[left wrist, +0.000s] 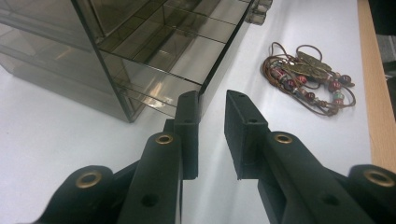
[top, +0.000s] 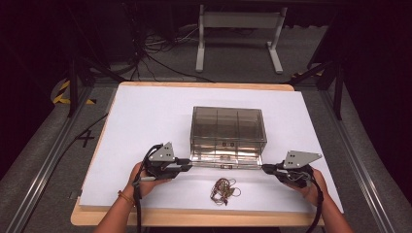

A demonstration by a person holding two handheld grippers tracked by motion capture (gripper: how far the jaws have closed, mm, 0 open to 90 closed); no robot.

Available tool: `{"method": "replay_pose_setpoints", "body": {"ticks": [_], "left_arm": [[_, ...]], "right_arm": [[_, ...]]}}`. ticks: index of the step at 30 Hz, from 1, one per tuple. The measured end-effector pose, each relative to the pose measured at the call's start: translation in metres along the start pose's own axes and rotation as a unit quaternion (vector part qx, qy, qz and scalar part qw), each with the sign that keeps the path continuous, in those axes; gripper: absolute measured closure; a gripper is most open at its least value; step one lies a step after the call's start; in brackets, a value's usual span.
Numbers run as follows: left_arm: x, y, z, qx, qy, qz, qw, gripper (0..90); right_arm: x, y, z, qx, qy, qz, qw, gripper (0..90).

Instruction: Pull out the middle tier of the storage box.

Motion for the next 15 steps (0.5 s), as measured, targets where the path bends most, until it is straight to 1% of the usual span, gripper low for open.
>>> {"method": "replay_pose_setpoints", "body": {"ticks": [4, 10, 12, 14, 15], "left_arm": [[-0.0005, -0.0014, -0.0004, 0.003, 0.004, -0.005, 1.0000, 75.5], [-0.0001, -0.0015, -0.0002, 0.007, 0.010, -0.006, 0.9999, 76.0], [0.0002, -0.0013, -0.0002, 0.005, 0.008, -0.008, 0.9999, 76.8], [-0.0001, -0.0021, -0.0002, 0.009, 0.011, -0.012, 0.9998, 76.8], [0.0000, -0.0031, -0.0002, 0.011, 0.012, -0.017, 0.9997, 76.8]], "right_arm": [[-0.0011, 0.0007, -0.0002, -0.006, 0.006, 0.006, 0.9999, 86.1], [-0.0008, 0.0006, -0.0008, -0.007, 0.009, 0.008, 0.9999, 86.1], [-0.0008, 0.0002, -0.0010, -0.006, 0.008, 0.008, 0.9999, 86.0], [-0.0007, 0.0009, -0.0011, -0.005, 0.009, 0.007, 0.9999, 86.1], [-0.0013, 0.0009, -0.0013, -0.006, 0.010, 0.008, 0.9999, 86.0]]}}
Point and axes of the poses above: each handheld gripper's, and its own axes: x roughly forward along the jaws, z roughly out of its top, y roughly to its left, the point moved 2 cm from there along x, roughly forward along the jaws, and after that the axes turned 10 degrees about y, right-handed, at the moved point
